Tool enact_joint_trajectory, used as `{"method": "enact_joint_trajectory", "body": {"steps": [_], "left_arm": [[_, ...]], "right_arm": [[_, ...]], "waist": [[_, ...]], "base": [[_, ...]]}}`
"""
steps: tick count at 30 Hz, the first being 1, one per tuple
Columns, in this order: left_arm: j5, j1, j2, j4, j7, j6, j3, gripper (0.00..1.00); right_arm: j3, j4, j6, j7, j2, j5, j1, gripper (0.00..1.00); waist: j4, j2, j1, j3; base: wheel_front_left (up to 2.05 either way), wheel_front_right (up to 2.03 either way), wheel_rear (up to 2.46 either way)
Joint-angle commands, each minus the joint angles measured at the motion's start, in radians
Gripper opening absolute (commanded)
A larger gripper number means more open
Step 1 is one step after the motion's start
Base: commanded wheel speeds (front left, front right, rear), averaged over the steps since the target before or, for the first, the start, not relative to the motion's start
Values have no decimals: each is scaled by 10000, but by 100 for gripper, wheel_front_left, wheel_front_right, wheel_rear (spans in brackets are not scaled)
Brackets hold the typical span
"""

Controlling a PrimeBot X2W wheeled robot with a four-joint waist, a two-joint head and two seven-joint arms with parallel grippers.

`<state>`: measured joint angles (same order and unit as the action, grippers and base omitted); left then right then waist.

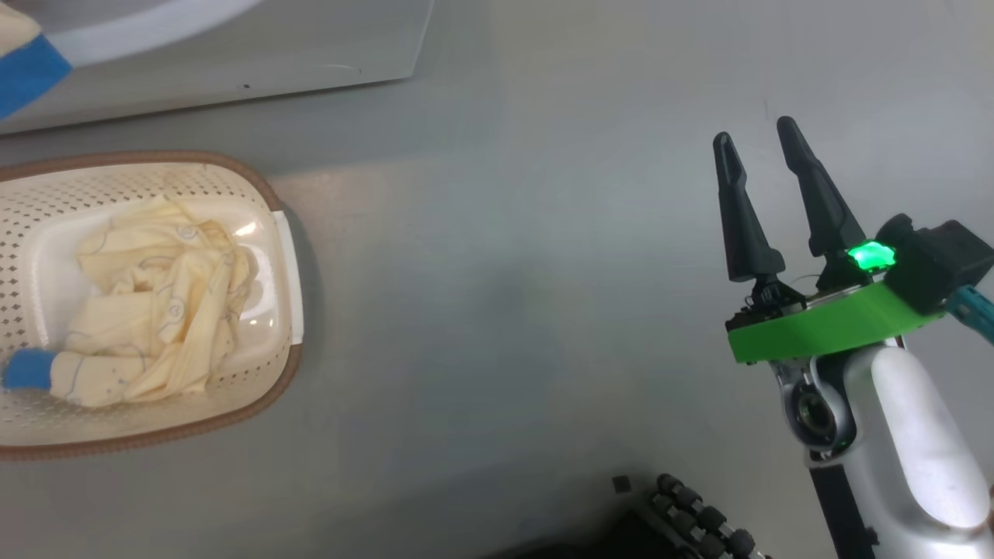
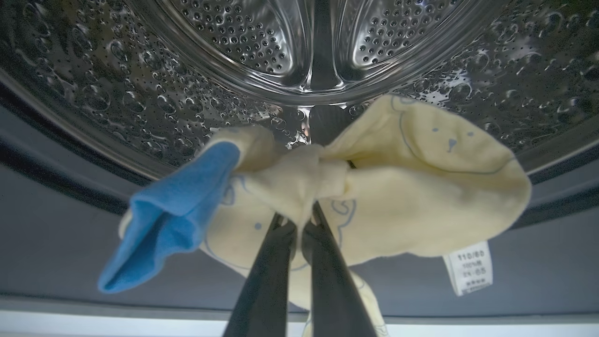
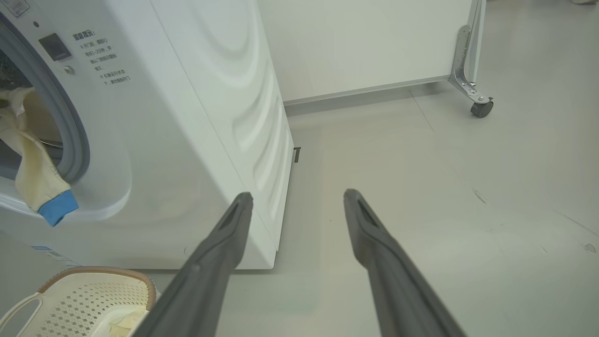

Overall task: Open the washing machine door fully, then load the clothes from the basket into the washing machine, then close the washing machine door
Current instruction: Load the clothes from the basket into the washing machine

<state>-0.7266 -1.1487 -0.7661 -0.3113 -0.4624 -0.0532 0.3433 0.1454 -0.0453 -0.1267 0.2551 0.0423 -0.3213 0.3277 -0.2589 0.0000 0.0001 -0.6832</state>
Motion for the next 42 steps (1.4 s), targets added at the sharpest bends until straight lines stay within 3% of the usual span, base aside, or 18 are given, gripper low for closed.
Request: {"method": "enact_joint_trajectory", "body": {"steps": [1, 9, 15, 23, 29, 33, 42], "left_arm": [[128, -520, -712, 142, 16, 49, -488, 0], [1056, -2342, -1003, -977, 905, 680, -247, 0], [1535, -3656, -826, -1927, 1753, 1057, -63, 0], [2262, -5229, -828, -2749, 4217, 1604, 200, 0], [2914, -6164, -873, -3327, 5870, 1766, 732, 0], [2488, -6360, -557, -4484, 5511, 1808, 906, 0], [1618, -6347, -257, -5562, 4835, 1831, 935, 0]], "right_arm": [[208, 326, -40, 66, 79, -112, -17, 100], [562, 423, -40, 66, 79, -470, 146, 100], [782, 511, -40, 66, 79, -766, 250, 100], [1091, 600, -40, 66, 79, -1159, 319, 100], [1210, 650, -40, 66, 79, -1314, 299, 100], [1232, 627, -40, 66, 79, -1333, 329, 100], [1230, 576, -40, 66, 79, -1279, 480, 100]], "waist": [[-187, 0, -1, -190], [-824, 0, -1, -835], [-1207, 0, -1, -1301], [-1672, 0, -1, -1777], [-1790, 0, -1, -1954], [-1722, 0, -1, -2062], [-1615, 0, -1, -2107]], "base": [[0, 0, 0], [0, 0, 0], [0, 0, 0], [0, 0, 0], [0, 0, 0], [0, 0, 0], [0, 0, 0]]}}
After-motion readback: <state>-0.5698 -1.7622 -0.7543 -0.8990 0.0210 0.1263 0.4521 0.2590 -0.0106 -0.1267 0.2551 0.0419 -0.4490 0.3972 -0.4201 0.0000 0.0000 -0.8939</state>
